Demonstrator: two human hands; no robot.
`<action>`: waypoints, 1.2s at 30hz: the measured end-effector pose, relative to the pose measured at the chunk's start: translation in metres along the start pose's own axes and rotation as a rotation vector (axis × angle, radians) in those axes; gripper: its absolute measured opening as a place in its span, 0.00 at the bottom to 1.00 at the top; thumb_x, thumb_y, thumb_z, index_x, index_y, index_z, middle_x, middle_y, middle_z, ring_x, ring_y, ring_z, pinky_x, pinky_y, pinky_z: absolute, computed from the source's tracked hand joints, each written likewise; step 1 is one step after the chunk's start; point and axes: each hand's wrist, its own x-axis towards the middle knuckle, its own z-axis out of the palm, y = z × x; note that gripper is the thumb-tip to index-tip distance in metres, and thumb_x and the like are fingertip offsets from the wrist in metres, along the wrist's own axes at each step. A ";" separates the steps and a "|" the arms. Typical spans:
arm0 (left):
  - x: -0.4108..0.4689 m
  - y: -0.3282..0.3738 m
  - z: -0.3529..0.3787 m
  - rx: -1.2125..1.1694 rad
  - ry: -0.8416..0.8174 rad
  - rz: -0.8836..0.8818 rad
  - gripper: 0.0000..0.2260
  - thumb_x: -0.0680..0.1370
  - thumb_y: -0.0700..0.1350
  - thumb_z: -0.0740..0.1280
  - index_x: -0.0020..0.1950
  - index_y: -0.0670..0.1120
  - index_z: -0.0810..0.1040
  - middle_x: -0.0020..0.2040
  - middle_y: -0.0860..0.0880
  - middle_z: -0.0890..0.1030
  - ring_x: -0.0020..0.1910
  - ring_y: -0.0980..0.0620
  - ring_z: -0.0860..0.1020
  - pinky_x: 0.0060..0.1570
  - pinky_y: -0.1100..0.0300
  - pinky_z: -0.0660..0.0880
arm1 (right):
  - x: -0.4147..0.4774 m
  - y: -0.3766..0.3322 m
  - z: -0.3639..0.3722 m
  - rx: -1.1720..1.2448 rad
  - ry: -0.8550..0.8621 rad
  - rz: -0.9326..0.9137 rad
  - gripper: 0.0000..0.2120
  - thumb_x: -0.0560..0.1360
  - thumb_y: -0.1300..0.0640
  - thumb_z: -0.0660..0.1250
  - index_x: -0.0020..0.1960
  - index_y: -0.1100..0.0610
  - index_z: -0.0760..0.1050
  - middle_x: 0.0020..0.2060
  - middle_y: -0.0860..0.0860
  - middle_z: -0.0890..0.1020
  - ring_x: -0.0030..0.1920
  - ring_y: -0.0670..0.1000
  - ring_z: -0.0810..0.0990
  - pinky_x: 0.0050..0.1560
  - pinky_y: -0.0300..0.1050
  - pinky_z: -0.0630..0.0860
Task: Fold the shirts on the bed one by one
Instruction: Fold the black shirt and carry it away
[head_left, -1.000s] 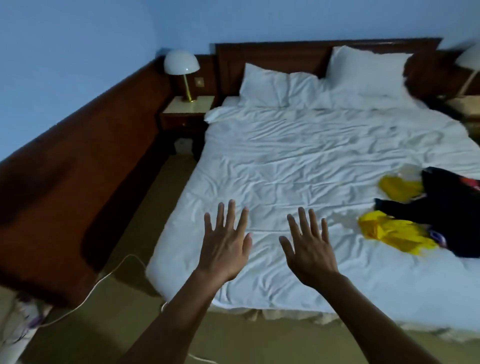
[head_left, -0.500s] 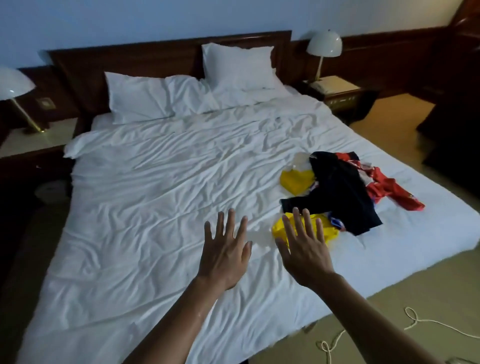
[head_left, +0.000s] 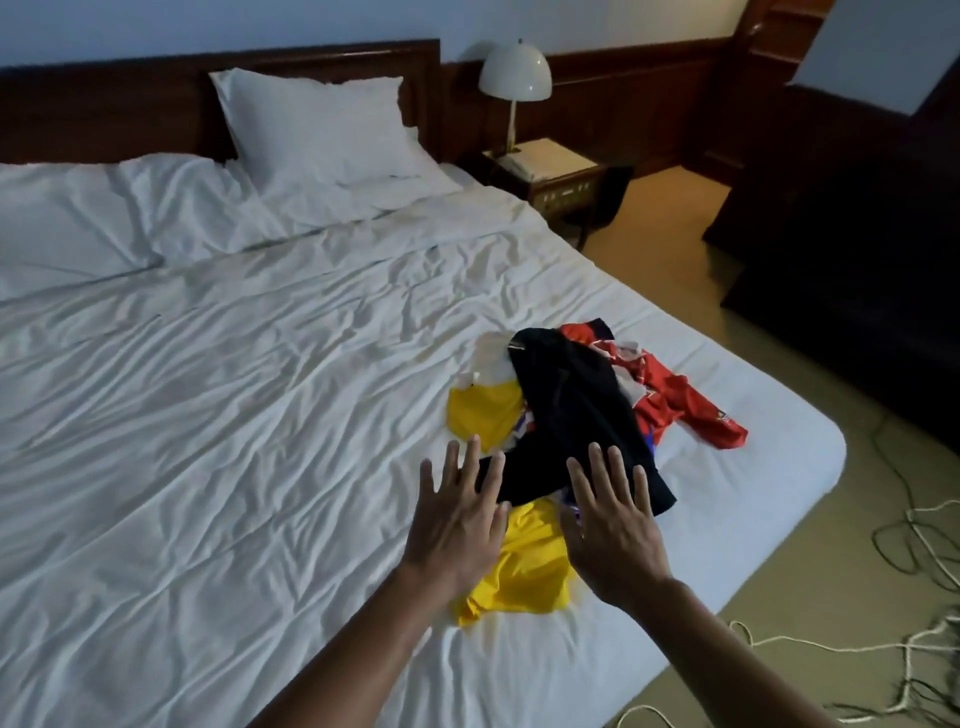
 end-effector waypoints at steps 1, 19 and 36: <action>0.023 0.007 0.004 -0.002 -0.012 0.000 0.31 0.83 0.58 0.45 0.84 0.49 0.60 0.84 0.38 0.57 0.82 0.35 0.58 0.76 0.31 0.60 | 0.017 0.016 0.005 -0.009 -0.009 -0.005 0.32 0.82 0.41 0.51 0.77 0.59 0.70 0.78 0.63 0.67 0.80 0.65 0.62 0.76 0.69 0.62; 0.383 0.059 0.155 -0.183 -0.283 -0.387 0.31 0.86 0.61 0.54 0.86 0.49 0.51 0.85 0.43 0.52 0.83 0.41 0.55 0.77 0.43 0.60 | 0.319 0.213 0.154 0.203 -0.426 -0.034 0.33 0.86 0.43 0.50 0.84 0.58 0.46 0.84 0.58 0.42 0.83 0.58 0.40 0.82 0.54 0.43; 0.460 0.034 0.209 -0.571 0.001 -0.708 0.10 0.81 0.40 0.66 0.63 0.44 0.78 0.58 0.44 0.83 0.59 0.41 0.80 0.52 0.51 0.73 | 0.417 0.221 0.214 0.673 -0.297 0.314 0.06 0.79 0.64 0.59 0.49 0.55 0.72 0.48 0.49 0.76 0.50 0.53 0.76 0.47 0.54 0.74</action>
